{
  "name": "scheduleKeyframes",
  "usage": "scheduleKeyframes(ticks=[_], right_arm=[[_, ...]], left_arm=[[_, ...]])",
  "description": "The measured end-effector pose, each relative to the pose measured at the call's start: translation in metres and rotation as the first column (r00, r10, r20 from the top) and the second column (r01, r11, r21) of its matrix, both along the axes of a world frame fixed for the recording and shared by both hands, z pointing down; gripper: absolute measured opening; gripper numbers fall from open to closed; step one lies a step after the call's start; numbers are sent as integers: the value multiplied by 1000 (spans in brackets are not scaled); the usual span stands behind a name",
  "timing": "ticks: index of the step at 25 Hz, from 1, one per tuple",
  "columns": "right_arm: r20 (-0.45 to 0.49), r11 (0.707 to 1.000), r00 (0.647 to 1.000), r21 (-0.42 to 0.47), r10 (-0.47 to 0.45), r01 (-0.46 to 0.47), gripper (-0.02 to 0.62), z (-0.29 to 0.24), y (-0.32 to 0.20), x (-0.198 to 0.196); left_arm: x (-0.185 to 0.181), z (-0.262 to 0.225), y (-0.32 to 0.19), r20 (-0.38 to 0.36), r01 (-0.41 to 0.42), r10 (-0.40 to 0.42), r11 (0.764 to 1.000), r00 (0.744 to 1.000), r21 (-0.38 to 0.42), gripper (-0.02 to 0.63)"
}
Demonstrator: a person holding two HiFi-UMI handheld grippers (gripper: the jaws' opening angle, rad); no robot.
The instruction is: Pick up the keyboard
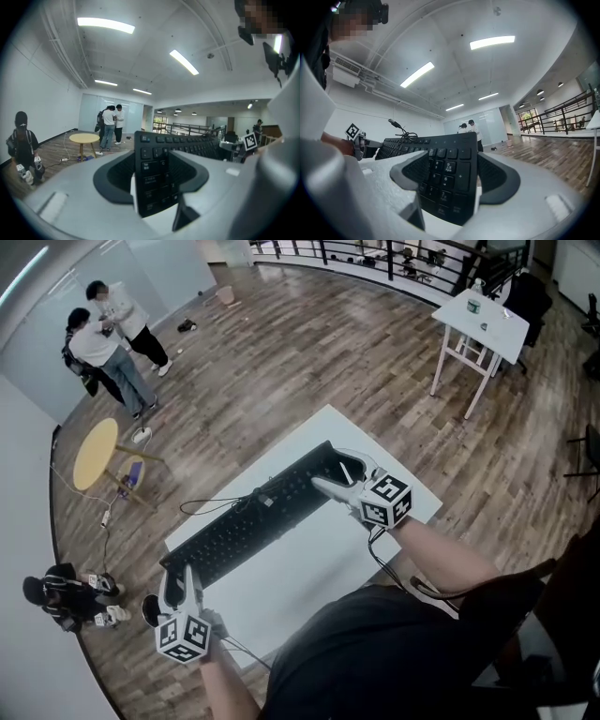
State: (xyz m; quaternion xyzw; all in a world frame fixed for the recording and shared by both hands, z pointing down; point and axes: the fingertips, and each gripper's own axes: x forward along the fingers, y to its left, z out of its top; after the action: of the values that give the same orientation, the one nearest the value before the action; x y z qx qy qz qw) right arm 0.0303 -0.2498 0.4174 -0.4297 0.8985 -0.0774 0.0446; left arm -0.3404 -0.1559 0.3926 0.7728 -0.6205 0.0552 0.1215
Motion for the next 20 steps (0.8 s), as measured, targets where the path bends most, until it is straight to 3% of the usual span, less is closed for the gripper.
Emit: scheduleKeyframes(ticks=[20], right_arm=[[-18,999,1000,-31,-7,7,299,9,-3,-1]], left_arm=[[-2,8,2,-12,14,-14,999,1000,-33,221]])
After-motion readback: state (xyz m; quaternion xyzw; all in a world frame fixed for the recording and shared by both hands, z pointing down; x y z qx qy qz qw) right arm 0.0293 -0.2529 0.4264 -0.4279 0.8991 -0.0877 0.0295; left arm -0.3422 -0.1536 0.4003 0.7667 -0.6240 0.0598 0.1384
